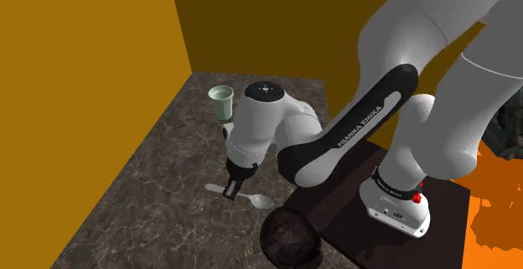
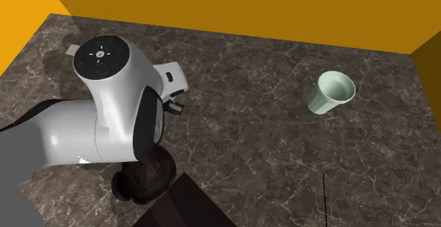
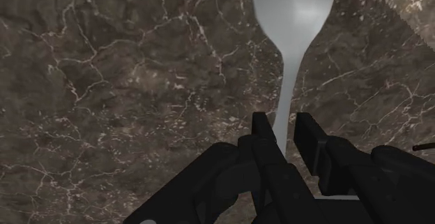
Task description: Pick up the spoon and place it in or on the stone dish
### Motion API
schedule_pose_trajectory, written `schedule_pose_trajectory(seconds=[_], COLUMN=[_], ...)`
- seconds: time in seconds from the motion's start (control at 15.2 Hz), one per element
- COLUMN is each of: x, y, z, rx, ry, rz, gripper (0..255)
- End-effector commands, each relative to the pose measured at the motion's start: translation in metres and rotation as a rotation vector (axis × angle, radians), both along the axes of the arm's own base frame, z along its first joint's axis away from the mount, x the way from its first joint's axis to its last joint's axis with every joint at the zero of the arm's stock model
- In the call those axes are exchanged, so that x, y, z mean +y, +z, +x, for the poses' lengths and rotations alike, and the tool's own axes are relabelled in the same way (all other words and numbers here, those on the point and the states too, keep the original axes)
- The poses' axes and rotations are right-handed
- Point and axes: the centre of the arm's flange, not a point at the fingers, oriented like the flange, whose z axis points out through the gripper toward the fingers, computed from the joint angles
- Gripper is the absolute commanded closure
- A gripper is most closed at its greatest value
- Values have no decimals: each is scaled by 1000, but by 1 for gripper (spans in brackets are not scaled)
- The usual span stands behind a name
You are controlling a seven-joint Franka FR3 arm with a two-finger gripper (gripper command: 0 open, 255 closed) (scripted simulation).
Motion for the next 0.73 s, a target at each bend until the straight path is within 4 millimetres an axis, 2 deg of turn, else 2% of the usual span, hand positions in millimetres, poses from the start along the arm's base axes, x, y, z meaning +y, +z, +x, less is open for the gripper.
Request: schedule_pose_trajectory(seconds=[0.0, 0.66], x=[-7, -42], y=[3, 8], z=[-23, -152], rx=[0, 0], ry=[-3, -3], rz=[1, 1], gripper=[255, 255])
